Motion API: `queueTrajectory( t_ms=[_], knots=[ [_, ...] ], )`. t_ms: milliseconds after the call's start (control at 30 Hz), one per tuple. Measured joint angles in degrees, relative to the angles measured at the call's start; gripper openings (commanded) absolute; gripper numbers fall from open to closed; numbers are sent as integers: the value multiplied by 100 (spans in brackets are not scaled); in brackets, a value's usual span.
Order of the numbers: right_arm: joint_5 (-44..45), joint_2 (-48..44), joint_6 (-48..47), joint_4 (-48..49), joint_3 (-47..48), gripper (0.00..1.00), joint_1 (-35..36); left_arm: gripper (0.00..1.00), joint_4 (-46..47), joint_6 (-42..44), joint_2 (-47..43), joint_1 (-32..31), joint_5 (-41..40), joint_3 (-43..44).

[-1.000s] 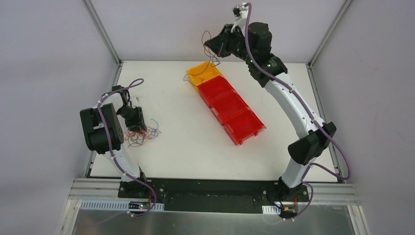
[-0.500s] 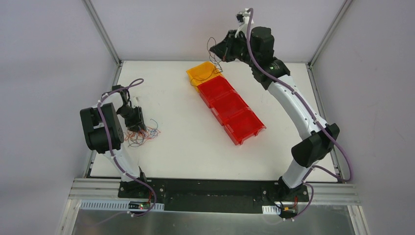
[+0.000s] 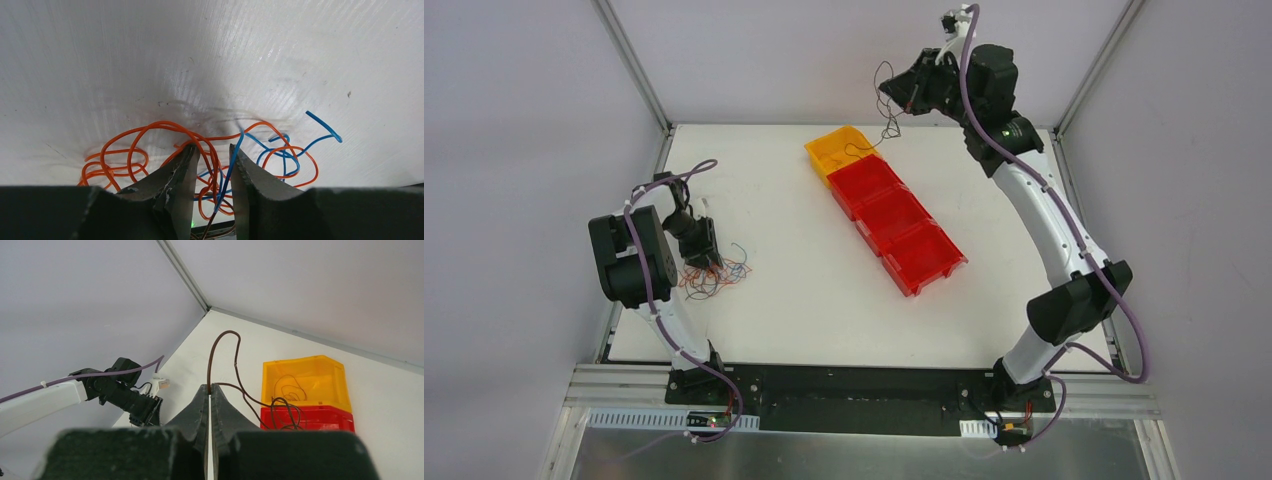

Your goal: Untangle the cables

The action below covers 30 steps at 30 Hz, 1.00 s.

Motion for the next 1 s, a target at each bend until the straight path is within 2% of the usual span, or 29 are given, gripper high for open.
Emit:
queueTrajectory(
  t_ms=[333,667,1000],
  knots=[
    [-713,310,-236,-238,-251,0,-348,31,-74,0,63,0,-2,85],
    [-1110,1934,-490,-367,-22,0,-212,31,-76,0,66,0,-7,85],
    [-1220,2929,256,420,7,0,-2,30,-81,2,63,0,-13,85]
  ],
)
